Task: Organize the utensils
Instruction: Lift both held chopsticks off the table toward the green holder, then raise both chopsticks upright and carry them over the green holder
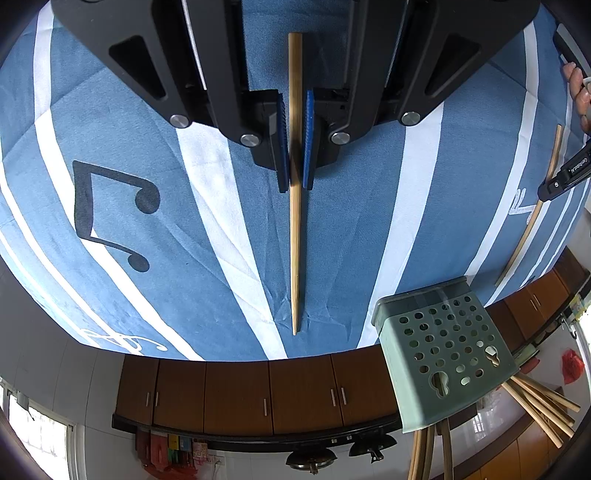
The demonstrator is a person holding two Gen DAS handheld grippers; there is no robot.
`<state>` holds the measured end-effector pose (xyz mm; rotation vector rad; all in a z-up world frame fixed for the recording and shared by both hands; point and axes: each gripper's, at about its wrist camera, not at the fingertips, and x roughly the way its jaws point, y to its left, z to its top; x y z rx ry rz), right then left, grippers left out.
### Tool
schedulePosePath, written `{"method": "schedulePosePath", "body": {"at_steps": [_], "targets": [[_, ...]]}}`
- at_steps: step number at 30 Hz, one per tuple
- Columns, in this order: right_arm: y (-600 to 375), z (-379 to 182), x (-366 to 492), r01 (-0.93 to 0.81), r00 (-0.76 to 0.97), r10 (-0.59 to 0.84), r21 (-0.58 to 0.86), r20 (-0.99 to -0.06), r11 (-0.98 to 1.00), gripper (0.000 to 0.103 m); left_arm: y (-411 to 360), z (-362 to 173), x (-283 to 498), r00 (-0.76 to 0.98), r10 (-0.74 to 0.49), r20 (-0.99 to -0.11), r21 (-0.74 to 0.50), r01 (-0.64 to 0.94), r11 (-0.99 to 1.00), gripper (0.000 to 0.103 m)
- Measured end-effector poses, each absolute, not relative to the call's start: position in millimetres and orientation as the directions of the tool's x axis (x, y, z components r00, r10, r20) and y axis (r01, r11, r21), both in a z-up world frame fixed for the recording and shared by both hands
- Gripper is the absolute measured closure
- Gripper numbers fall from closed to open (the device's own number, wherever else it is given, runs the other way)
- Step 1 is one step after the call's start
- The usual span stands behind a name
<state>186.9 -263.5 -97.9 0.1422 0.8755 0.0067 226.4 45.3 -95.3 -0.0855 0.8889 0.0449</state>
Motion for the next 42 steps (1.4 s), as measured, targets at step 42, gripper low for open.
{"method": "schedulePosePath", "body": {"at_steps": [42], "targets": [[-303.5,-1.5,144.2,0.056,0.859,0.068,0.223,-0.508,0.973,0.096,49.2,14.0,174.0,0.803,0.015,-0.595,-0.024,-0.036,0.999,0.095]]}}
